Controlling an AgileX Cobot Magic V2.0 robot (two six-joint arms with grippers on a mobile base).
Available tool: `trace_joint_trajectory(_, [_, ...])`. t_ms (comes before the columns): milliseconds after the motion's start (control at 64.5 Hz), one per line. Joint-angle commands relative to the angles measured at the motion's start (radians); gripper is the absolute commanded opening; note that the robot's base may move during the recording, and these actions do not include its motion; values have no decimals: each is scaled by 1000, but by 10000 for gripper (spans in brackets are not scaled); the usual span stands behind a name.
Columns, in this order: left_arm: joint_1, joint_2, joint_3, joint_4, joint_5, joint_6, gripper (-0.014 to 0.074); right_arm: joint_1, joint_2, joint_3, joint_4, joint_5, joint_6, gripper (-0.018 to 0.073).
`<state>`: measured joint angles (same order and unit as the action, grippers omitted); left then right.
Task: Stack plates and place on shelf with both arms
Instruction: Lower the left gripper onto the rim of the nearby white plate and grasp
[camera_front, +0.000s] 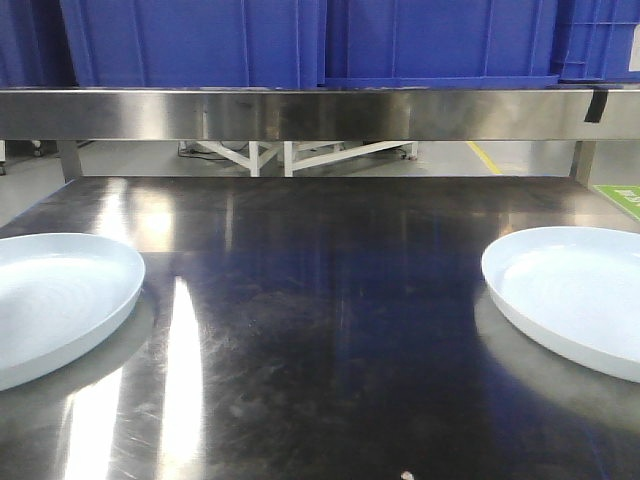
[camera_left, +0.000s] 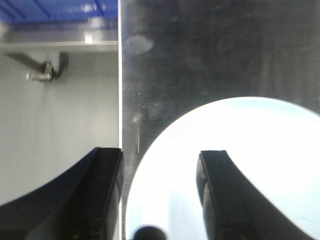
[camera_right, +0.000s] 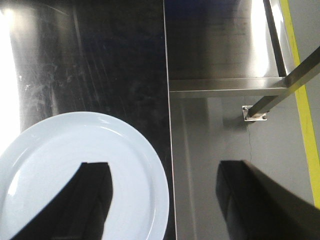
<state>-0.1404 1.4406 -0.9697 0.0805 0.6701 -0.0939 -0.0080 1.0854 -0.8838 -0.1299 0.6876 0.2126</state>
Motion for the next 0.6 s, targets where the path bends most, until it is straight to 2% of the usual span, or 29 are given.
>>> trace_joint_trajectory(0, [22,8,-30,3,-60,-14,400,0,-9,-40,-21,-51,-13,552])
trace_joint_trajectory(170, [49,69,-30,3,-67,-14,400,0,-8,-40,-21,-58,-13,552])
trace_joint_trajectory(589, [49,164,-30,14,-69,-14,400,0,-8,-40,-21,-58,-13,552])
